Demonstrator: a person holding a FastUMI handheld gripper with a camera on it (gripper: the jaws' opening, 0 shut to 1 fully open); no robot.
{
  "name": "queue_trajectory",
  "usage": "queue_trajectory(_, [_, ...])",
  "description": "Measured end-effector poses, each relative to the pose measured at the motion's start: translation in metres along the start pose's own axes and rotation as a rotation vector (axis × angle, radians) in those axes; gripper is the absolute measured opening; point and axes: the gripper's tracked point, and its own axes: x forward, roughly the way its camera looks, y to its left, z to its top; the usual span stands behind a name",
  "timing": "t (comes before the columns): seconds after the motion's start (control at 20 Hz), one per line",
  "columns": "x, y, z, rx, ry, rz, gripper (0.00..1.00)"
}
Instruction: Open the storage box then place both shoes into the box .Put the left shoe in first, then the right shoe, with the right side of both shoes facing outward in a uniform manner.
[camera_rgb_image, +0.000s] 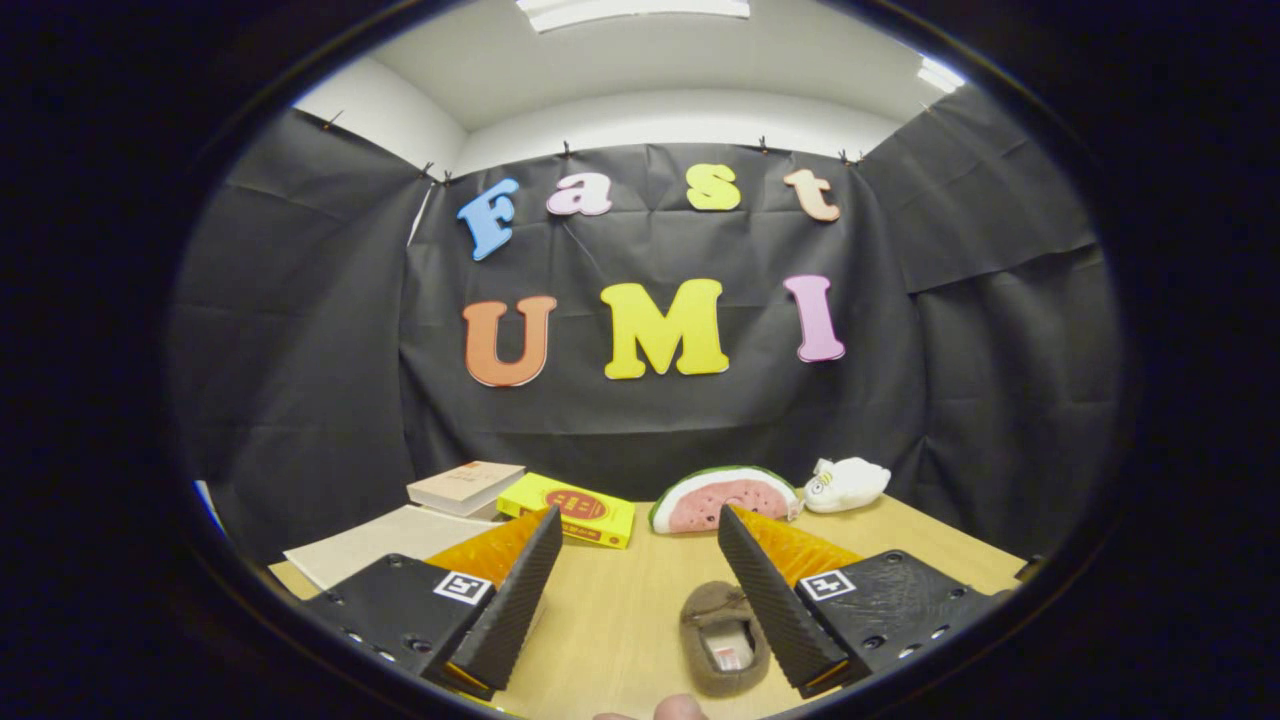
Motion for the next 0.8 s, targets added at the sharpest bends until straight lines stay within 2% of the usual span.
queue_trajectory(0.3, [0.011,0.012,-0.006,-0.010,-0.014,0.034,0.95])
queue_trajectory(0.4, [0.020,0.019,-0.012,0.000,0.001,0.071,0.95])
queue_trajectory(0.8, [0.043,0.062,-0.058,0.180,0.153,0.274,0.95])
